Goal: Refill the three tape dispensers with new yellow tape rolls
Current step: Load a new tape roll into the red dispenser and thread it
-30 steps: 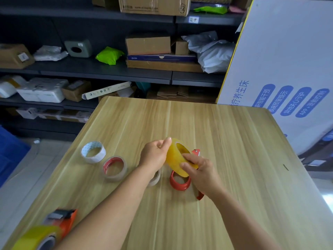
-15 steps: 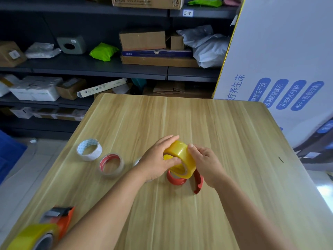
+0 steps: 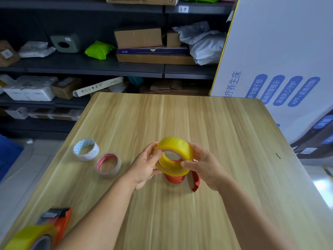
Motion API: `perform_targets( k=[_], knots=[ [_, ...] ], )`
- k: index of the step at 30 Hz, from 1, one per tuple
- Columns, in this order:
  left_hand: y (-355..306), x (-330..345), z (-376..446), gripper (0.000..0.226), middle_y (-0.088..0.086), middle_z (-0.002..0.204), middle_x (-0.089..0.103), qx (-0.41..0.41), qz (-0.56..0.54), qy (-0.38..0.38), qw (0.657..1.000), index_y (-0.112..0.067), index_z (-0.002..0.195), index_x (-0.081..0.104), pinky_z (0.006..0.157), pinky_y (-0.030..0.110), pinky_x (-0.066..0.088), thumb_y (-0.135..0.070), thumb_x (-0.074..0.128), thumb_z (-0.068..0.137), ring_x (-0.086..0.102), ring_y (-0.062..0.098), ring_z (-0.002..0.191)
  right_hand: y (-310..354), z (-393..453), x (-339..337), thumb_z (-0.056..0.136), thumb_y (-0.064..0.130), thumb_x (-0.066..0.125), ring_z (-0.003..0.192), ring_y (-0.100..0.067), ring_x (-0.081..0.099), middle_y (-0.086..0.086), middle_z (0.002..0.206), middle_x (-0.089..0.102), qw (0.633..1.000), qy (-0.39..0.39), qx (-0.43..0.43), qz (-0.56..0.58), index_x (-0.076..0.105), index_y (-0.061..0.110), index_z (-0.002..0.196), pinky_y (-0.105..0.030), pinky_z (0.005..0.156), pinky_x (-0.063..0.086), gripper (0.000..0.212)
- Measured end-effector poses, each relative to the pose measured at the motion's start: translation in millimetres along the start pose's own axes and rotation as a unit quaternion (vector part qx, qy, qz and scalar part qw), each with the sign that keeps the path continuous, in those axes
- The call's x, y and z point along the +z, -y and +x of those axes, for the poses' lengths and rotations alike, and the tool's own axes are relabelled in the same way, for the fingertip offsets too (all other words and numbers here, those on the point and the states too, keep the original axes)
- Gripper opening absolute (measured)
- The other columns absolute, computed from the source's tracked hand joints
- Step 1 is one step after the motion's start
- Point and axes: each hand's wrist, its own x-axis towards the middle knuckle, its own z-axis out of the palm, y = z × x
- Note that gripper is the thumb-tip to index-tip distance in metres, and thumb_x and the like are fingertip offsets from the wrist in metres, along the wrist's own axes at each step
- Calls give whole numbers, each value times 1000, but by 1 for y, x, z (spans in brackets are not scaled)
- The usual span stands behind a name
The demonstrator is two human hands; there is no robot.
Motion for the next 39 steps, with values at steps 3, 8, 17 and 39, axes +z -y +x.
perform_targets(
  k=[3, 8, 17, 39],
  knots=[
    [1, -2, 1, 36, -3, 132, 53, 34, 63, -11, 997, -30, 133, 40, 93, 27, 46, -20, 45, 99, 56, 3, 103, -3, -1, 2, 75, -13, 70, 79, 3, 65, 14, 88, 66, 999, -35, -6, -12, 61, 32, 104, -15, 72, 54, 54],
    [0, -7, 6, 58, -5, 141, 47, 117, 229, 17, 966, -31, 142, 39, 103, 22, 40, -27, 62, 89, 48, 8, 127, -3, 0, 7, 70, -9, 75, 91, -14, 63, 5, 96, 67, 995, -59, -25, -78, 60, 42, 101, -33, 86, 53, 62],
    [-8, -1, 2, 53, -15, 124, 49, 175, 342, -12, 923, -36, 127, 54, 93, 21, 43, -20, 73, 80, 49, 6, 115, -3, -2, 5, 72, -8, 71, 88, -16, 62, -5, 105, 64, 994, -53, -10, -100, 62, 34, 119, -30, 80, 55, 64],
    [2, 41, 7, 48, -6, 79, 60, 56, 282, -235, 929, -17, 92, 45, 60, 31, 47, -47, 76, 71, 61, 16, 71, -13, 4, 34, 86, 19, 63, 135, -8, 34, 6, 144, 32, 973, -108, -47, -197, 33, 24, 146, -9, 96, 29, 68]
  ],
)
